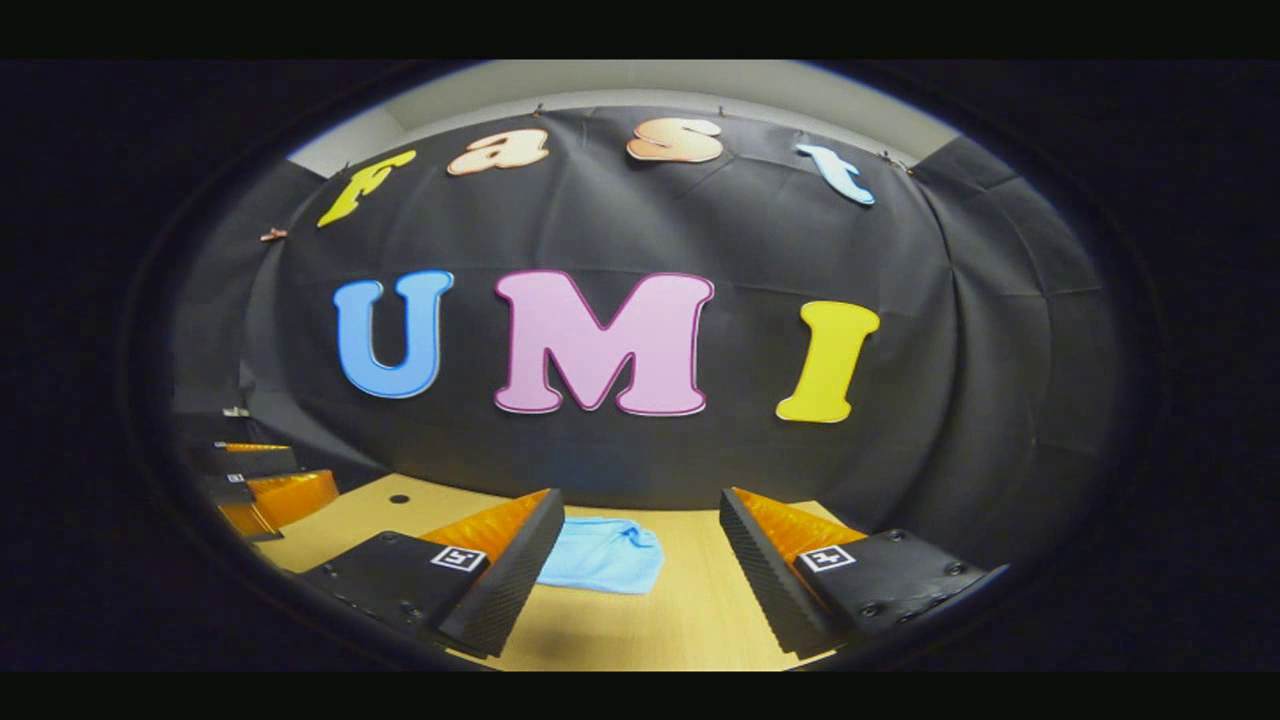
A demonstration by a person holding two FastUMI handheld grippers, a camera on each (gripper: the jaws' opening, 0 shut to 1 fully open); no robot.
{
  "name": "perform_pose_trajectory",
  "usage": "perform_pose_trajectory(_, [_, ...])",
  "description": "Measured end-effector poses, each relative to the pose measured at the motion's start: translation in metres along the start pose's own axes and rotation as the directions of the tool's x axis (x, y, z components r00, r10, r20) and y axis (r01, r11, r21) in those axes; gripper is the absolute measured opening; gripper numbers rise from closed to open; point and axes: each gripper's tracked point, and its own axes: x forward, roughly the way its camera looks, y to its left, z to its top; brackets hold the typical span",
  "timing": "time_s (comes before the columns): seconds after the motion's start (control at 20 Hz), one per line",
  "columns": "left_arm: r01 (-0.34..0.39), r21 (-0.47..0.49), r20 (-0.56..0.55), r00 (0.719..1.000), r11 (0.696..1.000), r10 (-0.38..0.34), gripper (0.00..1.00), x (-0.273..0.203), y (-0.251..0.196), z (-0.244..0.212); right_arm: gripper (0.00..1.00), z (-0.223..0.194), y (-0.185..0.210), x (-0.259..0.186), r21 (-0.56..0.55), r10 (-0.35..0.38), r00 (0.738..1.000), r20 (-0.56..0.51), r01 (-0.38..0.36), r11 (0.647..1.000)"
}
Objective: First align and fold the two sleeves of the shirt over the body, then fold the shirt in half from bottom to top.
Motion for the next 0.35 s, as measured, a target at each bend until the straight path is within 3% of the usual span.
perform_pose_trajectory(0.35, [-0.007,-0.057,-0.005,1.000,0.998,0.006,0.97,-0.106,-0.021,0.010,0.97,0.026,0.009,-0.082,-0.001,0.083,0.996,0.017,-0.083,0.997])
